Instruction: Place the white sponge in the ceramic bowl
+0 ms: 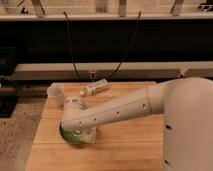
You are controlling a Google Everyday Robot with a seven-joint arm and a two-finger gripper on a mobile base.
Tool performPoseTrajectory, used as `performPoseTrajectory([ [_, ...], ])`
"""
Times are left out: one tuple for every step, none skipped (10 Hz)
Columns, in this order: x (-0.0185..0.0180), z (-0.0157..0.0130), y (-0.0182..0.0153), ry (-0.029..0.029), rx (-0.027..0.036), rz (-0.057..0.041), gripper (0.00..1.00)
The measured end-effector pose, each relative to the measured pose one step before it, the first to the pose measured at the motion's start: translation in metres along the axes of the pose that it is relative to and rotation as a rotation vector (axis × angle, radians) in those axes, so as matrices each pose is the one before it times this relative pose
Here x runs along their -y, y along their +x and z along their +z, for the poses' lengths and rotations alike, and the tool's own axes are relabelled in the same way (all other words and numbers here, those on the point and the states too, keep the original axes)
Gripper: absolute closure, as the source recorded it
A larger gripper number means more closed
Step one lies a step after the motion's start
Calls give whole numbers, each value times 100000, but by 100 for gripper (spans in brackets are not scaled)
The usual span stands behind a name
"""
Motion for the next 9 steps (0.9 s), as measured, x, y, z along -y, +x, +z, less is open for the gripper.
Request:
performPoseTrajectory([
  [-14,-39,87,139,-172,-26,97],
  [17,1,-15,-7,21,-151,97],
  [283,-98,174,353,574,-825,97],
  [464,-34,73,424,608,-409,97],
  [789,-96,54,870,688,-996,97],
  [168,14,182,124,485,-296,97],
  [178,55,212,282,587,-714,97],
  [576,66,148,454,694,-1012,97],
  [1454,133,147,1376,1186,-2432,97],
])
